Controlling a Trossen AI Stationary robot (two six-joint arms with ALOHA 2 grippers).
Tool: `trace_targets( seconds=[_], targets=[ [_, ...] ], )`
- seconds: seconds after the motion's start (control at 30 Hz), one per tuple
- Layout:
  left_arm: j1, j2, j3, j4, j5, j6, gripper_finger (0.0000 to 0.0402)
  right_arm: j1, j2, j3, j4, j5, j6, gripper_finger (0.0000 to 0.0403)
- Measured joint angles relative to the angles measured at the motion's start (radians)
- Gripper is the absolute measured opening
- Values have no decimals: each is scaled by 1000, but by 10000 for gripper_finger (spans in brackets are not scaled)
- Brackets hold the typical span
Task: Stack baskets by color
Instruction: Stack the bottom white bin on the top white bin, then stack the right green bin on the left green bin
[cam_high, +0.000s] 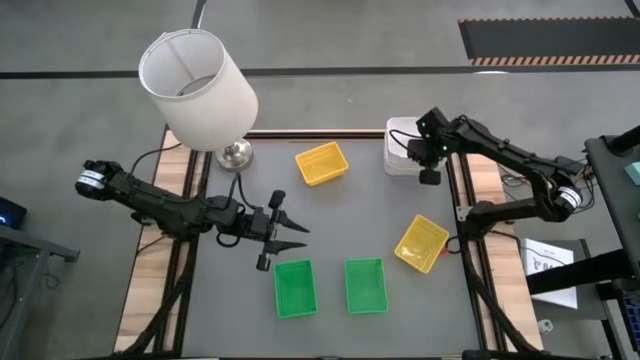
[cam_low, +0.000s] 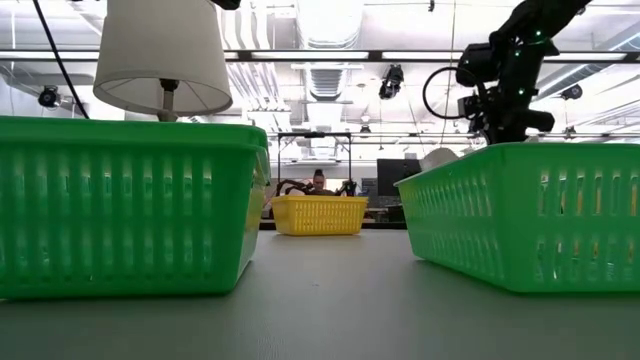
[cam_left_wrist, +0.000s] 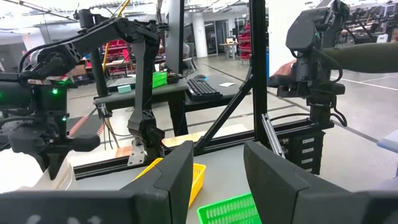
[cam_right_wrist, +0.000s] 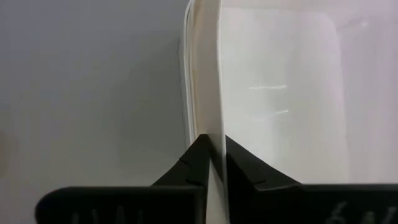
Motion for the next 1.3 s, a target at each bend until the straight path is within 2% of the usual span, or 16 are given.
trace_targets(
  seconds=[0.33, 0.5, 0.6, 0.73, 0.87, 1.13, 1.3],
  targets=[
    [0, 0, 0, 0, 0, 0, 127, -6, 0, 15, 1, 4, 58, 103],
    [0, 0, 0, 0, 0, 0, 127, -6, -1, 49, -8, 0, 132, 121],
    [0, 0, 0, 0, 0, 0, 127, -5, -2, 55, -11, -27, 205, 105],
    [0, 0, 0, 0, 0, 0, 127, 12, -6, 55, -21, -81, 336, 59],
    [1, 0, 0, 0, 0, 0, 127, 76, -33, 55, -33, -122, 377, 15],
    [1, 0, 0, 0, 0, 0, 127, 290, -141, 46, 5, -118, 519, 12],
    [3, 0, 0, 0, -1, 3, 127, 460, -222, -30, 122, -116, 621, 12]
  ],
)
